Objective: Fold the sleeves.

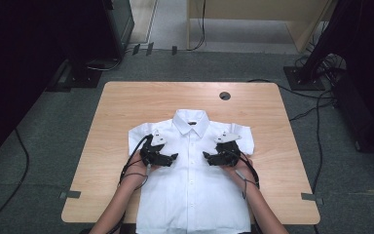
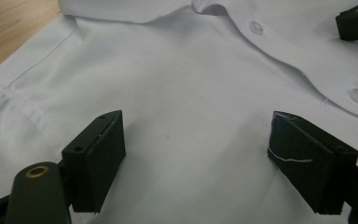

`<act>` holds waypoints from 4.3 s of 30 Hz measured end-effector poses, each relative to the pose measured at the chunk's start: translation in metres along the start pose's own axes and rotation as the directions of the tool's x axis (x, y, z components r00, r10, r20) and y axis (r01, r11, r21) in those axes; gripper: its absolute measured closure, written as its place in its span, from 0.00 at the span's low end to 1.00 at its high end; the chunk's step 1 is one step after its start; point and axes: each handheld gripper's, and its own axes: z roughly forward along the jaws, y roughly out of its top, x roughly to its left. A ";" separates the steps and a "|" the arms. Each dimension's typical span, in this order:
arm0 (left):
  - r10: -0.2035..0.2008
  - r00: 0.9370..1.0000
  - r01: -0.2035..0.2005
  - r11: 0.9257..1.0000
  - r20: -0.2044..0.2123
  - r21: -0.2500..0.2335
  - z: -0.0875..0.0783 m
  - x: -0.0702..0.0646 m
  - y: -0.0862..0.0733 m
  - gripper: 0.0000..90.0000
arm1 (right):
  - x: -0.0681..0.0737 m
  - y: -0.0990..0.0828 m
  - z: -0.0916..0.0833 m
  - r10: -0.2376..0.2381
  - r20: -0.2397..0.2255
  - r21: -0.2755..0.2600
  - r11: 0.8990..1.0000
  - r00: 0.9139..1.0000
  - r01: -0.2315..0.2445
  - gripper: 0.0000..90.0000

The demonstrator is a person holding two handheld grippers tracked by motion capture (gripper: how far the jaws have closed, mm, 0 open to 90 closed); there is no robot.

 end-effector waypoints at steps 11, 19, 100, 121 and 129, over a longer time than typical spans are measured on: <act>-0.002 1.000 0.002 1.000 0.002 0.000 -0.013 -0.012 -0.012 0.21 | 0.014 -0.008 -0.008 -0.009 -0.013 0.004 1.000 1.000 0.009 0.19; -0.002 1.000 0.002 1.000 0.002 0.000 -0.013 -0.012 -0.012 0.21 | 0.012 -0.009 -0.010 -0.005 -0.009 -0.001 1.000 1.000 0.005 0.24; -0.003 1.000 0.003 1.000 0.002 0.000 -0.013 -0.012 -0.012 0.21 | -0.091 -0.034 -0.049 0.107 0.176 -0.055 0.994 0.979 -0.098 0.40; -0.002 1.000 0.002 1.000 0.001 -0.001 -0.012 -0.012 -0.012 0.21 | -0.120 -0.038 -0.052 0.179 0.200 -0.088 0.982 0.963 -0.164 0.43; -0.003 1.000 0.003 1.000 0.001 -0.001 -0.012 -0.012 -0.011 0.21 | -0.127 -0.040 -0.050 0.192 0.209 -0.084 0.980 0.959 -0.178 0.44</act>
